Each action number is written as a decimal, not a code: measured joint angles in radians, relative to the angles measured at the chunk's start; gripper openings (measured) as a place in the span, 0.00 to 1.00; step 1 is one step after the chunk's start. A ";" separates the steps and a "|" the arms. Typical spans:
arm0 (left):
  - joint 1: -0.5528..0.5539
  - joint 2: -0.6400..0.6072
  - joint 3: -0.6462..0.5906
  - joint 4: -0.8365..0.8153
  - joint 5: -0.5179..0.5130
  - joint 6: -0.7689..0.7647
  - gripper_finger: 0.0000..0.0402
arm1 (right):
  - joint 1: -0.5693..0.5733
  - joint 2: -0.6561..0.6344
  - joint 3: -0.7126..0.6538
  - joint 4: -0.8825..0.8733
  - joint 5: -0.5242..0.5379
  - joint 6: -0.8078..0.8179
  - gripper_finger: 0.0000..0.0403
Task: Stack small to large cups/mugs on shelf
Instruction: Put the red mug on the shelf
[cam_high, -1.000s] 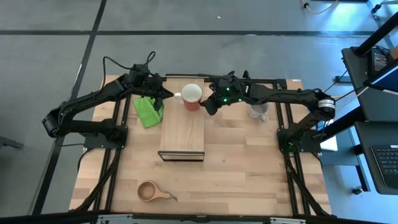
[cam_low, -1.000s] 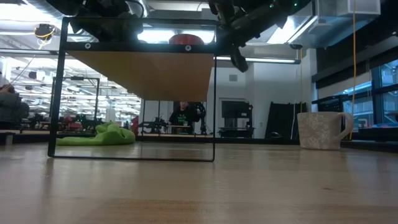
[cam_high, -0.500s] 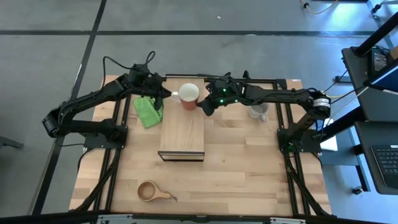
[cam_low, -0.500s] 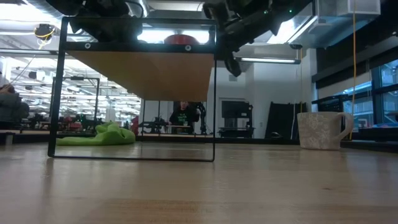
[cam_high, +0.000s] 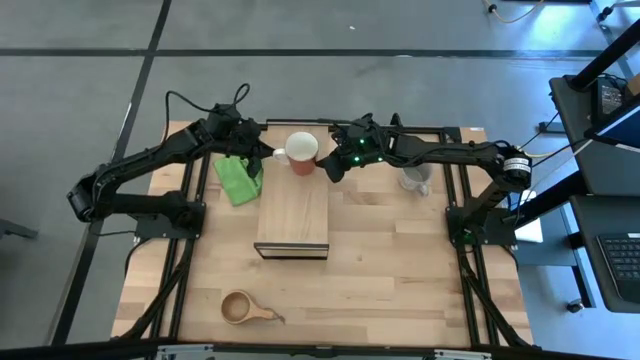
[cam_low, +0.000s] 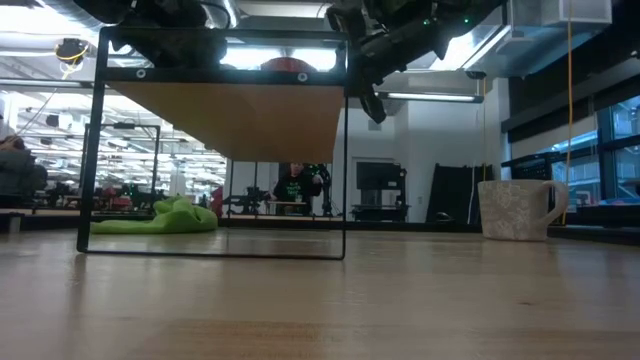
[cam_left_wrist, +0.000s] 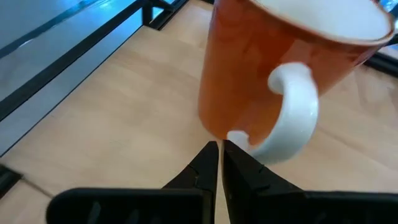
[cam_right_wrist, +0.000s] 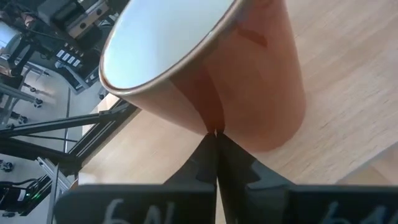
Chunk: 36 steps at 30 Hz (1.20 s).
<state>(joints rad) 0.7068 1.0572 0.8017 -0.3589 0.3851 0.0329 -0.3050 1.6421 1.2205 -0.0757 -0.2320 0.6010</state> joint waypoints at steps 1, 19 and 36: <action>0.002 -0.004 0.000 -0.009 -0.010 0.002 0.03 | 0.000 0.000 0.000 0.000 -0.007 0.000 0.01; 0.041 -0.105 0.000 -0.083 -0.070 -0.032 0.03 | 0.005 0.040 0.002 0.065 -0.047 0.025 0.01; 0.041 -0.104 0.000 -0.083 -0.055 -0.042 0.03 | 0.009 0.103 0.095 0.044 -0.046 -0.011 0.01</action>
<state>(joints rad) 0.7480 0.9535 0.8014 -0.4419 0.3304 -0.0093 -0.2960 1.7451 1.3159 -0.0316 -0.2775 0.5900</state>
